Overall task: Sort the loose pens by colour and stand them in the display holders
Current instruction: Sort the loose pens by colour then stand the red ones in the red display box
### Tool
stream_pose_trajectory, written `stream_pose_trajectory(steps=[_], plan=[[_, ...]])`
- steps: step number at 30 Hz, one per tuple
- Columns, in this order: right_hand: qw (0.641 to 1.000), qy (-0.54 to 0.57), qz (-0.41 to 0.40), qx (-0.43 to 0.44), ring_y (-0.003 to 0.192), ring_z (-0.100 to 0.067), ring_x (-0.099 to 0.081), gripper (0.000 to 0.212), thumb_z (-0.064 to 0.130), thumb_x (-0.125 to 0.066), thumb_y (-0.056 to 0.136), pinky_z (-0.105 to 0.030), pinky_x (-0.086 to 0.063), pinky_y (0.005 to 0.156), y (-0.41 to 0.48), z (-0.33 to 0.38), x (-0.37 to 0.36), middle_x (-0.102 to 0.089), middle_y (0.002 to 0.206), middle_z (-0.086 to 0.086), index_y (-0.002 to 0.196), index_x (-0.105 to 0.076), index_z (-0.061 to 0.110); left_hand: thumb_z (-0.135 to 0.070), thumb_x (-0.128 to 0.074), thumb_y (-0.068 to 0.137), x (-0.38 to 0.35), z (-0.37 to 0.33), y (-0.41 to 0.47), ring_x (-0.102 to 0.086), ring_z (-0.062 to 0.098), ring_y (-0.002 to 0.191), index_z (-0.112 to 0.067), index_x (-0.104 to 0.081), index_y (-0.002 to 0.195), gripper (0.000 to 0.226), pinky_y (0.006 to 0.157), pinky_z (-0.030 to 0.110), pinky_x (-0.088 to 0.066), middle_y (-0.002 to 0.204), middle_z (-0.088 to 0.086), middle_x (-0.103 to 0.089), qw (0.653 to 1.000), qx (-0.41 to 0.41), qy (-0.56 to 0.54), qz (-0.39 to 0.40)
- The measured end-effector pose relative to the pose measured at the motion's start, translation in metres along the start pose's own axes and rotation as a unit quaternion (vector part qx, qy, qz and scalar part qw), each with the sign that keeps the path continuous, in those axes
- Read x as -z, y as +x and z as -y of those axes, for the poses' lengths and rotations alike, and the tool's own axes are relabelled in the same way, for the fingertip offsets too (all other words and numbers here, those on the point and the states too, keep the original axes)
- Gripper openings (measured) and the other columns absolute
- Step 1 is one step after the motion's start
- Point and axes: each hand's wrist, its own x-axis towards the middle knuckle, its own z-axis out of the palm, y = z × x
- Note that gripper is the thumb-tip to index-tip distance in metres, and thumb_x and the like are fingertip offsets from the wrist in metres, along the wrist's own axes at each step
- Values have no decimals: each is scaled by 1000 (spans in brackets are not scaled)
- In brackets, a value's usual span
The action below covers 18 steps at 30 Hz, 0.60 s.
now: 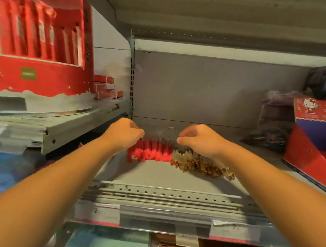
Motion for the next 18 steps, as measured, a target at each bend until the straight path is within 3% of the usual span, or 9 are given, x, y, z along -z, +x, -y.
stream_pose_trajectory(steps=[5, 8, 9, 10, 11, 13, 15, 17, 18], plan=[[999, -33, -22, -21, 102, -33, -64, 35, 29, -63, 93, -44, -51, 90, 17, 23, -21, -68, 111, -22, 109, -67, -3, -17, -61, 81, -3, 5, 16, -22, 21, 57, -16, -29, 58, 41, 61, 34, -19, 54, 3, -25, 999, 21, -5, 24], [996, -79, -10, -26, 101, -27, -64, 26, 26, -63, 92, -40, -53, 90, 29, 32, -31, -70, 109, -13, 106, -69, 5, -23, -63, 81, -11, 4, 25, -38, 25, 58, -12, -41, 62, 31, 60, 35, -29, 61, 7, -40, 998, 58, 11, 29], [995, -93, -2, -26, 101, -26, -63, 24, 25, -63, 92, -39, -53, 89, 35, 34, -33, -70, 110, -11, 106, -70, 7, -28, -64, 82, -13, 4, 28, -51, 28, 68, -10, -54, 76, 22, 63, 34, -37, 74, 10, -52, 997, 63, 31, 34], [994, -108, 8, -27, 101, -26, -63, 23, 25, -63, 92, -38, -53, 88, 41, 36, -34, -69, 111, -10, 107, -70, 9, -34, -64, 83, -15, 5, 35, -59, 31, 87, -7, -60, 99, 32, 71, 35, -45, 95, 14, -60, 995, 73, 55, 43], [992, -123, 21, -31, 102, -26, -63, 23, 24, -63, 92, -37, -53, 88, 47, 39, -36, -69, 112, -9, 108, -70, 10, -39, -63, 85, -16, 7, 40, -57, 35, 107, -5, -55, 122, 52, 83, 37, -49, 118, 18, -58, 991, 88, 86, 51], [985, -156, 51, -45, 102, -29, -63, 24, 23, -62, 92, -38, -53, 87, 59, 42, -40, -68, 112, -10, 110, -70, 9, -46, -60, 87, -21, 8, 47, -50, 37, 124, -4, -44, 139, 68, 100, 43, -46, 138, 19, -49, 983, 116, 129, 63], [978, -184, 77, -55, 90, -30, -64, 22, 21, -60, 93, -36, -53, 75, 70, 42, -46, -68, 102, -12, 106, -70, 5, -48, -53, 93, -28, 10, 52, -63, 35, 106, -1, -64, 116, 54, 96, 45, -52, 117, 18, -67, 976, 139, 118, 117], [972, -207, 94, -59, 77, -28, -59, 18, 18, -58, 94, -31, -47, 63, 78, 38, -51, -65, 91, -12, 100, -70, 6, -49, -40, 100, -37, 9, 57, -70, 32, 70, 0, -74, 81, 62, 83, 46, -60, 78, 15, -74, 964, 166, 91, 184], [970, -214, 103, -61, 75, -27, -59, 14, 17, -58, 93, -29, -47, 59, 82, 35, -53, -65, 91, -11, 98, -69, 9, -52, -34, 101, -39, 8, 60, -69, 32, 63, -1, -74, 78, 69, 79, 46, -61, 72, 15, -74, 959, 175, 89, 205]])
